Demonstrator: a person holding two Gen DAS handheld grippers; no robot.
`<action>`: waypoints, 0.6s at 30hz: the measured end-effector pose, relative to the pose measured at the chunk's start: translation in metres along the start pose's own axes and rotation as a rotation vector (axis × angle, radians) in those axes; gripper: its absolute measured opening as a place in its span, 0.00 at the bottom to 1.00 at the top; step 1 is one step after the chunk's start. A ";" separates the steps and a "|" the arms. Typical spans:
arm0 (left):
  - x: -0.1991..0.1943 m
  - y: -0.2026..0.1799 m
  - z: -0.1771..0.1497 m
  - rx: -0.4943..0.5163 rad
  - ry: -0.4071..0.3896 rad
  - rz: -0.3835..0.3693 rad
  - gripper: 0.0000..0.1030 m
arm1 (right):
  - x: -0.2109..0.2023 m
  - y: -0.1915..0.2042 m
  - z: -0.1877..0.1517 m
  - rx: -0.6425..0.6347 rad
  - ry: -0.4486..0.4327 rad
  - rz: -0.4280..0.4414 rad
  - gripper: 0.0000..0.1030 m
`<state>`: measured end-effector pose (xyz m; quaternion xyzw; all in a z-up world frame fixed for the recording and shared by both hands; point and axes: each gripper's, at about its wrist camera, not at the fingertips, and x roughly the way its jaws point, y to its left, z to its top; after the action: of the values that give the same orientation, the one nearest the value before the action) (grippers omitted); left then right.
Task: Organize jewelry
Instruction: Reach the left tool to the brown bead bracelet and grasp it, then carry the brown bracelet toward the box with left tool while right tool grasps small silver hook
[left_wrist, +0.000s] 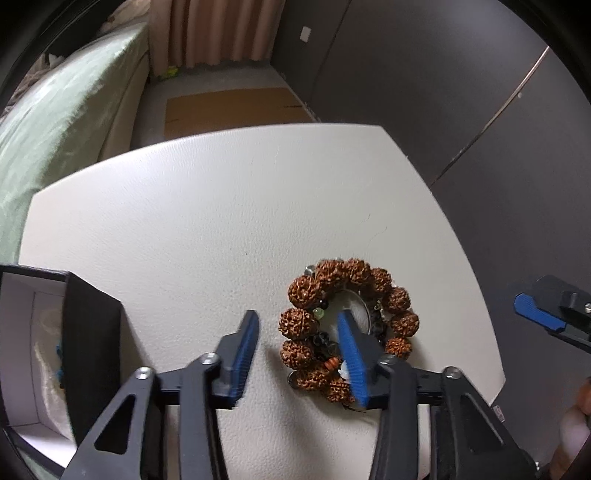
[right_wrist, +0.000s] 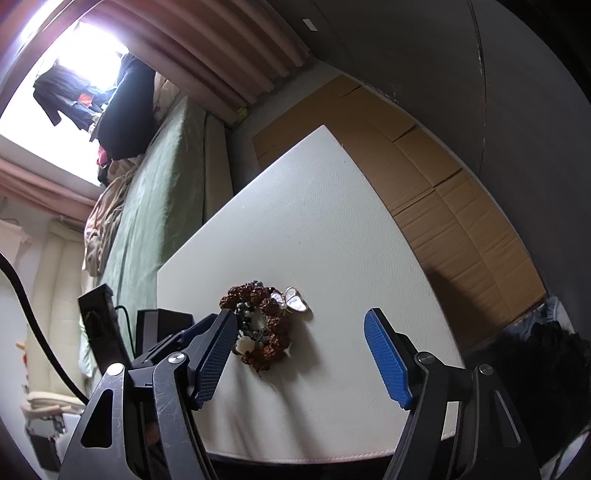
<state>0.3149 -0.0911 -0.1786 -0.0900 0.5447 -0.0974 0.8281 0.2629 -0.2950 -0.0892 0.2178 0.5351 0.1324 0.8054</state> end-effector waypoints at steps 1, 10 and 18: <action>0.002 0.001 -0.001 -0.003 0.006 -0.009 0.28 | 0.001 0.001 0.000 -0.002 0.002 -0.001 0.70; -0.036 -0.003 -0.003 -0.007 -0.085 -0.119 0.19 | 0.009 0.018 -0.008 -0.042 0.030 0.031 0.70; -0.074 -0.004 -0.004 -0.002 -0.156 -0.203 0.19 | 0.021 0.024 -0.008 -0.038 0.033 0.012 0.67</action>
<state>0.2823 -0.0754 -0.1138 -0.1529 0.4666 -0.1731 0.8538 0.2642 -0.2629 -0.0966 0.2032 0.5443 0.1508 0.7998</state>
